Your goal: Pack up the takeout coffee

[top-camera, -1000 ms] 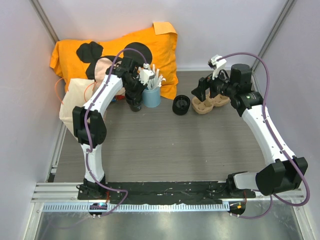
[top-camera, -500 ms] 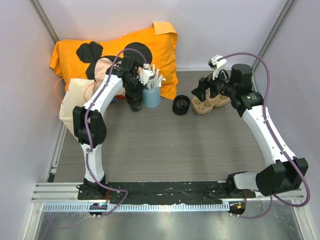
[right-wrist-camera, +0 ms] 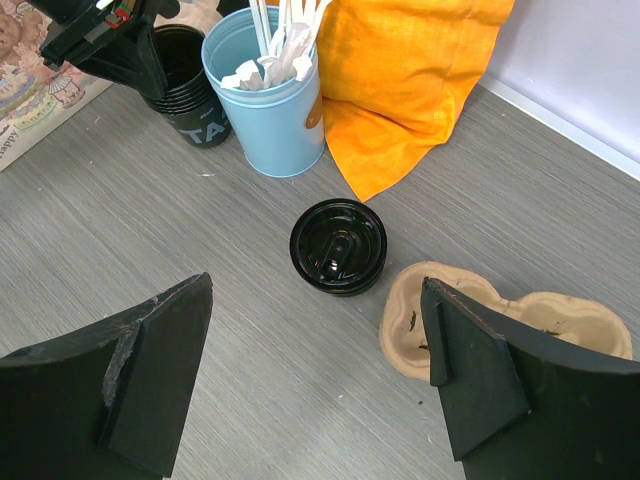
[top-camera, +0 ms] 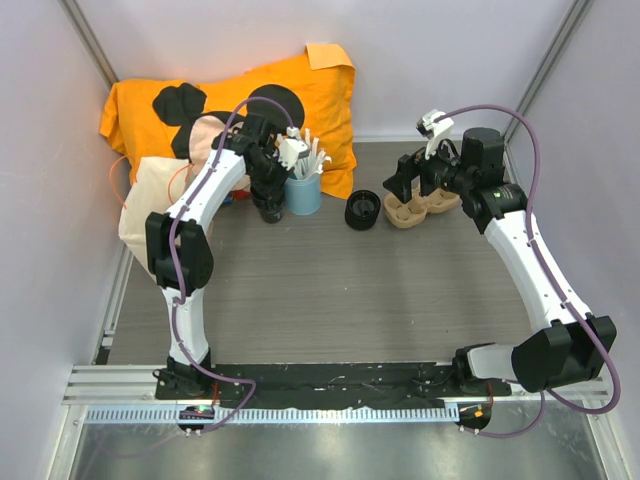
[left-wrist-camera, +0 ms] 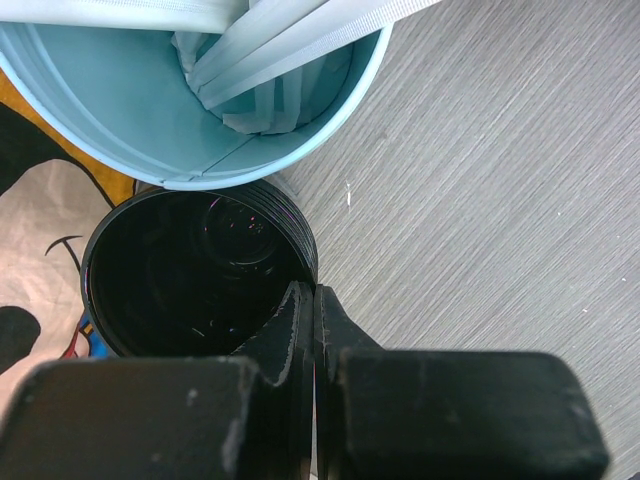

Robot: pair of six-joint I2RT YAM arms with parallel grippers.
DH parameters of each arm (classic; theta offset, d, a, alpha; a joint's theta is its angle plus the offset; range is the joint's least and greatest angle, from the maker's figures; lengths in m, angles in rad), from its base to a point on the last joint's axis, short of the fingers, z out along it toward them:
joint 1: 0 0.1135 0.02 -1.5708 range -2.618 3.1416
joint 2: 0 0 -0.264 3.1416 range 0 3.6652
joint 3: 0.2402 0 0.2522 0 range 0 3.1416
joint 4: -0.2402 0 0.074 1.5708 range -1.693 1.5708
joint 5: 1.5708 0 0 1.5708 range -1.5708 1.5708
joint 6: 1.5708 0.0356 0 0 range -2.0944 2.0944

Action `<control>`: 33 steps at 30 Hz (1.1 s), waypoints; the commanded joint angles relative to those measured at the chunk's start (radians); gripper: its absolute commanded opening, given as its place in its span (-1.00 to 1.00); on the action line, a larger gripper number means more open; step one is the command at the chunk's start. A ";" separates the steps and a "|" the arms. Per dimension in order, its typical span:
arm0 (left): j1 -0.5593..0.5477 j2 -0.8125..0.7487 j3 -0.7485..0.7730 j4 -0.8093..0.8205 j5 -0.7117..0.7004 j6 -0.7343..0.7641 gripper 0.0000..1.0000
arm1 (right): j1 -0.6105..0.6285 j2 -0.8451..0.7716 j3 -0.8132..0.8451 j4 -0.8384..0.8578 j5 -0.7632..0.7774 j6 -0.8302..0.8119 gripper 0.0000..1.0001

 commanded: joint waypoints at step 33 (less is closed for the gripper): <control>0.007 -0.163 0.010 0.075 -0.069 -0.055 -1.00 | -0.001 -0.037 -0.005 0.048 -0.017 0.002 0.79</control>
